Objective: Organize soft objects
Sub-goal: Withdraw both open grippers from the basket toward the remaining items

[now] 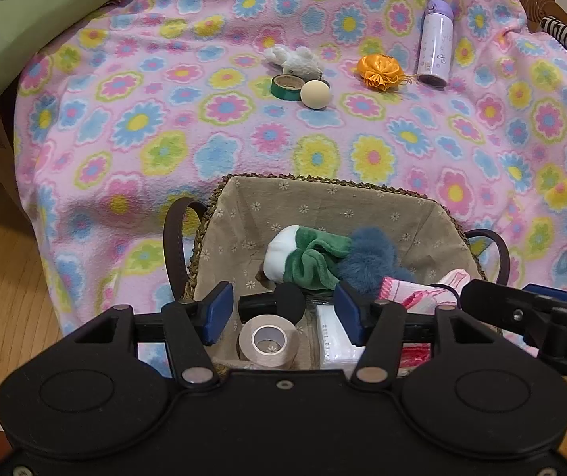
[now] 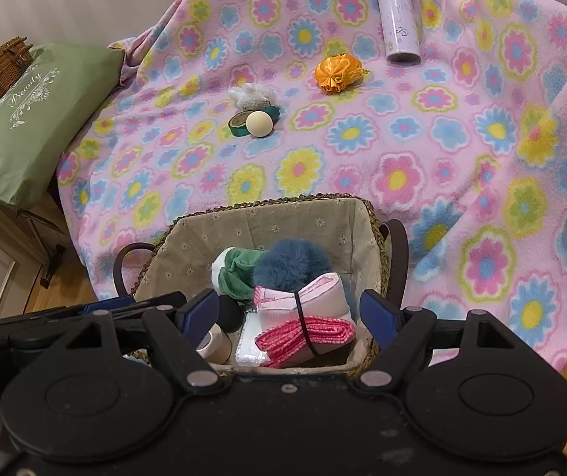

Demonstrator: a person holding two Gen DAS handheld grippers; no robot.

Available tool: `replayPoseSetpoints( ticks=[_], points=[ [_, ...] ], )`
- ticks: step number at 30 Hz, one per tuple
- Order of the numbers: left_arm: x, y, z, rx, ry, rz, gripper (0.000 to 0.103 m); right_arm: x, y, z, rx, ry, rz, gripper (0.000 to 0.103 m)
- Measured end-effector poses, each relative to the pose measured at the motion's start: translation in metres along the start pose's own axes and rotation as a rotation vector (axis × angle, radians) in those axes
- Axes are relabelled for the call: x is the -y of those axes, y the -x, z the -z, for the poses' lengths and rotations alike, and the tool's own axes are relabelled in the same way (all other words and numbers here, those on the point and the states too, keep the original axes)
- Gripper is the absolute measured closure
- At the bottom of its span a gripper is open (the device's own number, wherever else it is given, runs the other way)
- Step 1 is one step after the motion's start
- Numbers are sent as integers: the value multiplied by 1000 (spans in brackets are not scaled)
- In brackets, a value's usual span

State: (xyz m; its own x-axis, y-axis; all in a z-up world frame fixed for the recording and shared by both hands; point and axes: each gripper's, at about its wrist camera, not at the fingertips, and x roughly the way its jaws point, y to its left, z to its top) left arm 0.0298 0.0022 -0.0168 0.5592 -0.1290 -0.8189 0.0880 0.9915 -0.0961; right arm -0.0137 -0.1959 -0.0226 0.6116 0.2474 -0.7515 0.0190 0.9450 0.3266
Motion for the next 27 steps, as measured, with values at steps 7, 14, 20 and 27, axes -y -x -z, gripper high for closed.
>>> replayPoseSetpoints(
  ticks=[7,14,20,27],
  points=[
    [-1,0,0,-2,-1,-5,48,0,0,1,-1,-1,0,25],
    [-3,-1,-2,6,-2,-18,46,2,-2,2,2,6,-1,25],
    [-1,-5,-8,5,-15,-23,46,-1,-3,-2,28,40,9,25],
    [-3,-13,-27,20,-46,-49,44,-1,-10,-12,53,89,18,22]
  ],
)
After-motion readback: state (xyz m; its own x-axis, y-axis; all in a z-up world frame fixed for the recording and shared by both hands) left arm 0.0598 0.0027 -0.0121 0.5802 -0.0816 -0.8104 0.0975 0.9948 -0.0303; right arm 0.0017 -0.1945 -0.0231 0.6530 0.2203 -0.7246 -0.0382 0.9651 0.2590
